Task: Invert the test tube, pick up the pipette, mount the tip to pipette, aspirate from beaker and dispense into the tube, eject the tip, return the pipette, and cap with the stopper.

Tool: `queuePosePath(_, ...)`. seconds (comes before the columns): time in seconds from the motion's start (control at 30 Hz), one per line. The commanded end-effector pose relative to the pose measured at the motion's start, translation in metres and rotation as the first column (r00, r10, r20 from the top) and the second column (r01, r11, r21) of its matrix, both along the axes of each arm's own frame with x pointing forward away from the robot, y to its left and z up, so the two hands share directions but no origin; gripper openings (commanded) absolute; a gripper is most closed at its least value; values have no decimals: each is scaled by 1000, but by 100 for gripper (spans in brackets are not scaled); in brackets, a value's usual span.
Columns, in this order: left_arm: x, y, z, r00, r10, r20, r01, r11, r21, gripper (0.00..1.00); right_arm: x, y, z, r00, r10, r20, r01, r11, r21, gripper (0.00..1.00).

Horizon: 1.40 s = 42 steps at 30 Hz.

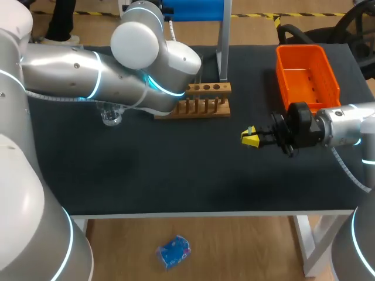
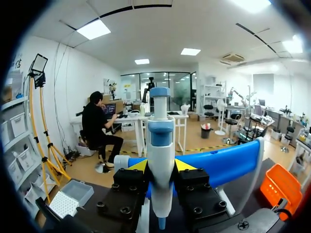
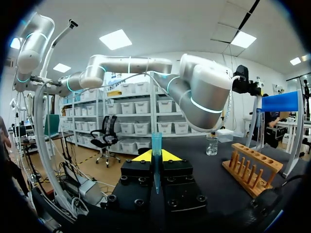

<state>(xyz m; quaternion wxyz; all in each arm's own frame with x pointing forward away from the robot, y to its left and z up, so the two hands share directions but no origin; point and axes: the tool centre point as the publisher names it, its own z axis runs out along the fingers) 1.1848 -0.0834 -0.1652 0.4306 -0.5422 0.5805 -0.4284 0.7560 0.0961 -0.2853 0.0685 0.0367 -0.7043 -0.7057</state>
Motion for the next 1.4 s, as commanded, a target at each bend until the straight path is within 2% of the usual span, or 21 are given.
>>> queuePosePath(0.03,-22,2,10,999,-37,-11,37,999,13,0,0,0,0,1000,1,1,-1,1000,-1,0)
queuePosePath(0.17,-45,-1,15,990,-141,-24,142,989,36,0,0,0,0,1000,1,1,-1,1000,-1,0)
queuePosePath(0.33,-79,-2,23,949,-315,-13,315,949,2,0,0,0,0,1000,1,1,-1,1000,-1,0)
queuePosePath(0.4,-95,-2,27,914,-407,3,407,913,-15,0,0,0,0,1000,1,1,-1,1000,-1,0)
queuePosePath(0.43,-102,-2,28,892,-452,11,452,891,-45,0,0,0,0,1000,1,1,-1,1000,-1,0)
queuePosePath(0.5,-119,-5,32,848,-530,28,530,847,-36,0,0,0,0,1000,1,1,-1,1000,-1,0)
queuePosePath(0.67,-163,-13,37,686,-724,74,728,684,-52,0,0,0,0,1000,1,1,-1,1000,-1,0)
queuePosePath(0.8,-201,-19,41,522,-847,100,853,520,-50,0,0,0,0,1000,1,1,-1,1000,-1,0)
queuePosePath(0.9,-230,-25,43,373,-920,119,928,371,-45,0,0,0,0,1000,1,1,-1,1000,-1,0)
queuePosePath(1.03,-265,-36,44,168,-965,200,985,156,-74,0,0,0,0,1000,1,1,-1,1000,-1,0)
queuePosePath(1.13,-280,-39,44,5,-970,242,998,-11,-64,0,0,0,0,1000,1,1,-1,1000,-1,0)
queuePosePath(1.17,-287,-41,43,-33,-971,237,998,-46,-51,0,0,0,0,1000,1,1,-1,1000,-1,0)
queuePosePath(1.2,-292,-43,43,-61,-973,222,997,-70,-33,0,0,0,0,1000,1,1,-1,1000,-1,0)
queuePosePath(1.27,-299,-47,42,-117,-964,238,991,-129,-36,0,0,0,0,1000,1,1,-1,1000,-1,0)
queuePosePath(1.3,-302,-48,43,-119,-964,237,990,-132,-40,0,0,0,0,1000,1,1,-1,1000,-1,0)
queuePosePath(1.37,-304,-50,43,-65,-980,187,997,-70,-23,0,0,0,0,1000,1,1,-1,1000,-1,0)
queuePosePath(1.4,-304,-50,43,-65,-980,187,997,-70,-23,0,0,0,0,1000,1,1,-1,1000,-1,0)
